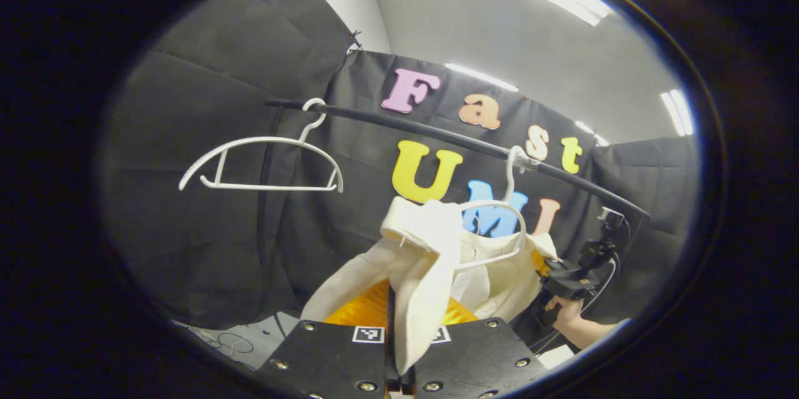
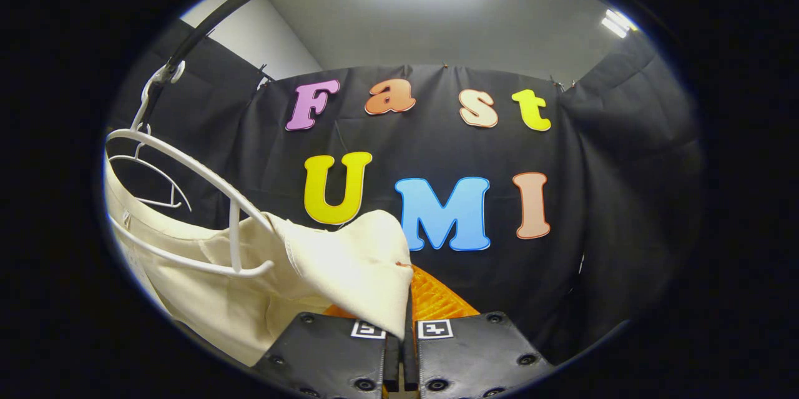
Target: Grasp the clothes on the hanger with both hands and then place them into the laundry hamper below.
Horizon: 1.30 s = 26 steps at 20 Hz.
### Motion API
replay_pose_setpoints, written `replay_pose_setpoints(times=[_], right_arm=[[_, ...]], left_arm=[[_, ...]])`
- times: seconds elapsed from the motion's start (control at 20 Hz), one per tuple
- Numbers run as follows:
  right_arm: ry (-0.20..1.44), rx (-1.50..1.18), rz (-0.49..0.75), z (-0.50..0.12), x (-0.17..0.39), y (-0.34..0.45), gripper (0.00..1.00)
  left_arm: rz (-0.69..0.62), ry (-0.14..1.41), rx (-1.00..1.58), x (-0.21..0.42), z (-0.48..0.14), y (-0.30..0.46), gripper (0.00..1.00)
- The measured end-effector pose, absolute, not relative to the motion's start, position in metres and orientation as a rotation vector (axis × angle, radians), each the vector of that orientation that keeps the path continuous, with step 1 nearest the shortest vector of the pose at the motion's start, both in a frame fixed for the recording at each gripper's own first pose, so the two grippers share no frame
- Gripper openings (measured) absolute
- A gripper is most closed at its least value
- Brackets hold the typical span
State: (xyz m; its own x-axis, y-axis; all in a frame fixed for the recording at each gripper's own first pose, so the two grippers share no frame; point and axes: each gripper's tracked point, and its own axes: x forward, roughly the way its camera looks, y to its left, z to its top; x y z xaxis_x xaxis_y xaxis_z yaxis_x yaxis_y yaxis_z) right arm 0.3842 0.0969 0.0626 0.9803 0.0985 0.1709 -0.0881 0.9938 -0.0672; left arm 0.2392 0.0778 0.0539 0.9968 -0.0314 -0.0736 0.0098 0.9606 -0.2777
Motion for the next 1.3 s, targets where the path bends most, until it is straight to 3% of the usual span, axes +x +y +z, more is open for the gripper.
replay_pose_setpoints(times=[0.15, 0.6, 1.0, 1.3], right_arm=[[-0.183, -0.069, 0.1, 0.066, 0.387, 0.096, 0.07], [-0.181, -0.082, 0.114, 0.059, 0.4, 0.099, 0.07], [-0.113, -0.147, 0.116, 0.021, 0.415, 0.099, 0.07], [-0.053, -0.17, 0.101, -0.009, 0.417, 0.087, 0.07]], left_arm=[[-0.063, 0.049, -0.329, 0.233, 0.073, 0.082, 0.02], [0.059, -0.01, -0.258, 0.25, 0.102, 0.138, 0.02], [0.136, 0.058, -0.308, 0.267, 0.06, 0.193, 0.02], [0.141, 0.117, -0.367, 0.25, 0.018, 0.192, 0.02]])
